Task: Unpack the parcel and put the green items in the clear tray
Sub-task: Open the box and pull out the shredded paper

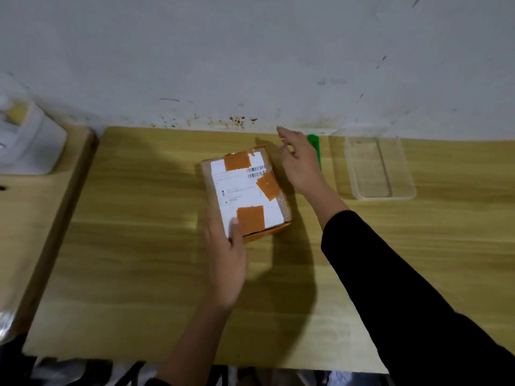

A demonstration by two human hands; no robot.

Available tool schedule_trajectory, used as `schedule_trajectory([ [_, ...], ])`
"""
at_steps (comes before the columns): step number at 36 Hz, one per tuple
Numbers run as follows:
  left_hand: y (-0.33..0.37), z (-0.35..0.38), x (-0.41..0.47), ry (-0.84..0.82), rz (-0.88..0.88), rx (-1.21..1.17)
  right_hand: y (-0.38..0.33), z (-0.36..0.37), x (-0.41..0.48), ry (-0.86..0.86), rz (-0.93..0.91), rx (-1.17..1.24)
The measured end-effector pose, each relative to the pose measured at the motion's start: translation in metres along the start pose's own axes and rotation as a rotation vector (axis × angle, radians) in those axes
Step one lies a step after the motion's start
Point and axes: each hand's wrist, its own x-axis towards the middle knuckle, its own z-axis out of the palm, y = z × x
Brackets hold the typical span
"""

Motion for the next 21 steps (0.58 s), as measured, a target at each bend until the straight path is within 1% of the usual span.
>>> schedule_trajectory([
  [1, -0.001, 0.001, -0.01, 0.009, 0.01, 0.024, -0.002, 0.003, 0.004, -0.098, 0.033, 0.015],
  [3, 0.001, 0.001, -0.02, 0.009, -0.031, 0.01, 0.0, 0.007, 0.011, -0.271, 0.12, 0.002],
  [5, -0.001, -0.003, -0.019, -0.021, -0.025, -0.012, 0.005, 0.01, 0.012, -0.343, 0.152, -0.016],
  [7, -0.004, -0.011, -0.013, -0.063, 0.004, -0.007, 0.009, 0.01, 0.01, -0.306, 0.187, 0.019],
  [10, -0.009, -0.026, -0.002, -0.15, 0.042, 0.029, 0.018, 0.004, -0.003, -0.182, 0.268, 0.106],
  [12, -0.014, -0.037, 0.007, -0.159, 0.073, 0.086, 0.023, -0.002, -0.021, -0.098, 0.293, 0.152],
  [14, -0.021, -0.047, 0.021, -0.113, 0.049, 0.109, 0.023, -0.008, -0.045, -0.026, 0.292, 0.165],
  [17, -0.025, -0.056, 0.04, -0.013, -0.133, -0.017, 0.021, -0.013, -0.086, 0.024, 0.272, 0.186],
  [19, -0.022, -0.06, 0.047, 0.063, -0.183, -0.053, 0.021, -0.014, -0.112, 0.005, 0.259, 0.145],
  [21, -0.019, -0.061, 0.049, 0.104, -0.191, -0.044, 0.02, -0.013, -0.132, -0.037, 0.236, 0.078],
])
